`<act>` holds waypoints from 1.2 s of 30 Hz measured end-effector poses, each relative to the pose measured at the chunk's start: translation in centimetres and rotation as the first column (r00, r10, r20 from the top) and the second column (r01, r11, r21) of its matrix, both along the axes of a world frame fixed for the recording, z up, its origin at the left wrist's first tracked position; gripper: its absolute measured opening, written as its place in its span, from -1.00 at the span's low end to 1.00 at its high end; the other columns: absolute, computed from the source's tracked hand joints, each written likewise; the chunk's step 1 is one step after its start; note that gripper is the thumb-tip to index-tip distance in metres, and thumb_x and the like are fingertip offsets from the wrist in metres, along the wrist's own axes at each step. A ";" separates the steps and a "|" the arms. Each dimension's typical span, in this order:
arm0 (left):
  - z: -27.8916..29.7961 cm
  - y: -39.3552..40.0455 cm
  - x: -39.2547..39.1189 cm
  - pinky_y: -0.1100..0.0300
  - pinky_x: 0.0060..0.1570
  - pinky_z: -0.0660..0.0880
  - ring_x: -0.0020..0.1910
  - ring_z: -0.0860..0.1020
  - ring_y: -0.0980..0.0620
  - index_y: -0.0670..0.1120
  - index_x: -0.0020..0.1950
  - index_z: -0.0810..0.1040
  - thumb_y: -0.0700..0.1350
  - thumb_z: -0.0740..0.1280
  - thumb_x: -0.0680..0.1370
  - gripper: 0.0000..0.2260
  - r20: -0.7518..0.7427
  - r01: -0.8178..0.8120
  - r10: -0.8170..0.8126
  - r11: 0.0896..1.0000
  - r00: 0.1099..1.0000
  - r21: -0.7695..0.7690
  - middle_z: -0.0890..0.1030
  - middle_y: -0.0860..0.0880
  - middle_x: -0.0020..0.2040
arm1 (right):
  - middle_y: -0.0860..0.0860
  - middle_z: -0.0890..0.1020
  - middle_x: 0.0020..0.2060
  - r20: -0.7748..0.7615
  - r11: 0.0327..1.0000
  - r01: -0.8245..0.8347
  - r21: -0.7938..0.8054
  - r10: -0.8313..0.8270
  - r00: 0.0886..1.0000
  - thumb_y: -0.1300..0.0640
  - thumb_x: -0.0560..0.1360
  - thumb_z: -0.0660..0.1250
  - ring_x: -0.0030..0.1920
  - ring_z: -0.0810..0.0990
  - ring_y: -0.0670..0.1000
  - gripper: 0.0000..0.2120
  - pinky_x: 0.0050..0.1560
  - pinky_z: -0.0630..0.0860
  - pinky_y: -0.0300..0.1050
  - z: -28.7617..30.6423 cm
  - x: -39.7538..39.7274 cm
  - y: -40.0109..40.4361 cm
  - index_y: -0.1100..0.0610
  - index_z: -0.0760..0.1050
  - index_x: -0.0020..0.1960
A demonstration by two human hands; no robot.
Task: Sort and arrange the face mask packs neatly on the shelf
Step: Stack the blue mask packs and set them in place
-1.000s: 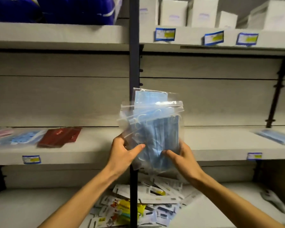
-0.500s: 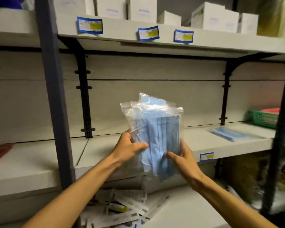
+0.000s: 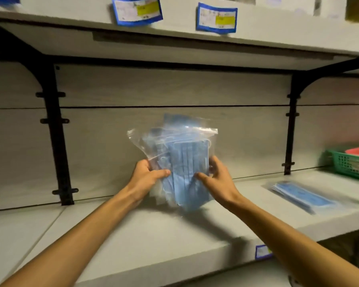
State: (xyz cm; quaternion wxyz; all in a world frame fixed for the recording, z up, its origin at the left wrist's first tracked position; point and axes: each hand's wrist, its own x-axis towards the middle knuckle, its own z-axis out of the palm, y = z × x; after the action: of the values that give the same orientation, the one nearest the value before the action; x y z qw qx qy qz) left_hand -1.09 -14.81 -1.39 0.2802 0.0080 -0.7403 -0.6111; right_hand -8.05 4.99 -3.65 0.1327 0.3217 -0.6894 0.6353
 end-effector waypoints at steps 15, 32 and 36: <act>-3.8 -3.5 -1.1 0.22 -0.09 0.65 -0.06 0.71 0.07 -0.11 0.05 0.66 -0.44 0.47 0.44 -0.70 0.007 -0.012 0.012 0.998 1.000 0.057 0.75 -0.01 -0.05 | -0.19 0.65 0.16 0.055 0.967 -0.252 0.034 0.250 0.967 0.05 0.54 0.44 0.17 0.64 -0.18 -0.67 0.16 0.56 -0.24 -1.1 -6.3 -4.2 -0.09 0.50 0.28; -5.9 -5.4 -1.3 0.02 0.09 0.50 0.04 0.63 -0.09 -0.15 0.25 0.59 0.05 0.53 0.40 -0.51 0.250 0.016 -0.042 0.994 0.967 0.105 0.68 -0.16 0.12 | 0.09 0.70 0.06 0.293 0.974 -0.206 -0.099 0.226 0.929 0.01 0.54 0.43 0.04 0.69 0.10 -0.63 0.14 0.61 0.11 -2.6 -10.1 -3.8 0.19 0.53 0.25; -6.0 -5.5 -1.3 -0.13 0.16 0.51 0.02 0.62 -0.21 -0.15 0.20 0.63 -0.20 0.51 0.39 -0.62 0.219 0.088 -0.140 0.969 0.966 0.230 0.69 -0.21 0.01 | 0.07 0.70 0.05 0.325 0.972 -0.219 -0.087 0.236 0.916 0.12 0.57 0.39 0.00 0.70 0.06 -0.59 0.07 0.62 -0.02 -2.7 -10.0 -3.5 0.21 0.46 0.38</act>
State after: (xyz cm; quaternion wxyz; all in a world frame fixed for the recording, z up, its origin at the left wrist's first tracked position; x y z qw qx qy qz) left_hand -2.42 -20.32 -7.36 0.1527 0.0675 -0.6958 -0.6986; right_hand -18.04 1.49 -6.33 -0.0527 0.2844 -0.6443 0.7080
